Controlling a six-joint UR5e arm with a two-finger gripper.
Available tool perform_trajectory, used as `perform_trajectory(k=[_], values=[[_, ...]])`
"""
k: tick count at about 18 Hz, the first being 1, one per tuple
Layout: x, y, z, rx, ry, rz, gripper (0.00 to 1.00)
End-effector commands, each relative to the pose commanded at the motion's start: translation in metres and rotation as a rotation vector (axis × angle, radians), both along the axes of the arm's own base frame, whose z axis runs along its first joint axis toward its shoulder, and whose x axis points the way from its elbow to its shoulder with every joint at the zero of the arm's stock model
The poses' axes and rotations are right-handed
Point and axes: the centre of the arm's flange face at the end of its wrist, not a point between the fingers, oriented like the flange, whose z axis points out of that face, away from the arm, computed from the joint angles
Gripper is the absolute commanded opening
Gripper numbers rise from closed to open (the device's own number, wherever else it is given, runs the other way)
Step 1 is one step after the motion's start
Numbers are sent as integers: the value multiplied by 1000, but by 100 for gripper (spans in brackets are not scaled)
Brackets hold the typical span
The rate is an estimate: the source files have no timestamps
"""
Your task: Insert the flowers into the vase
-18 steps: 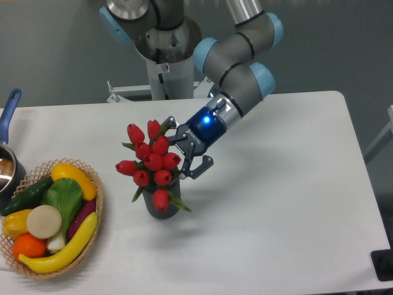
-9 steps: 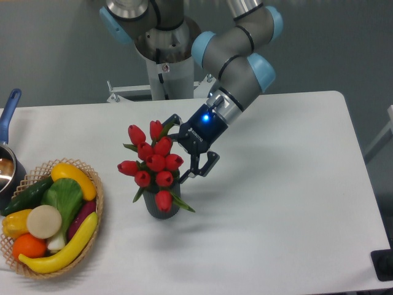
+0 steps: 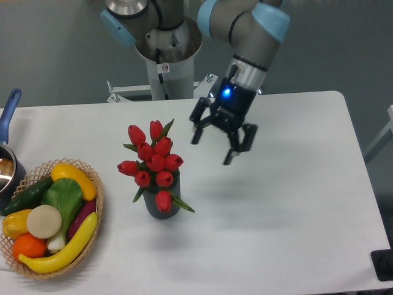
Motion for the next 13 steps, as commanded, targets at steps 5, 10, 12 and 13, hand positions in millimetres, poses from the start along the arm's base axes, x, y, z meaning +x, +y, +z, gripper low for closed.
perform_trajectory(k=[5, 10, 12, 13], values=[[-29, -23, 48, -241, 167, 133, 100], [-38, -52, 63, -351, 159, -18, 100], [-40, -69, 65, -366, 167, -42, 100], [-41, -74, 65, -372, 175, -57, 100]])
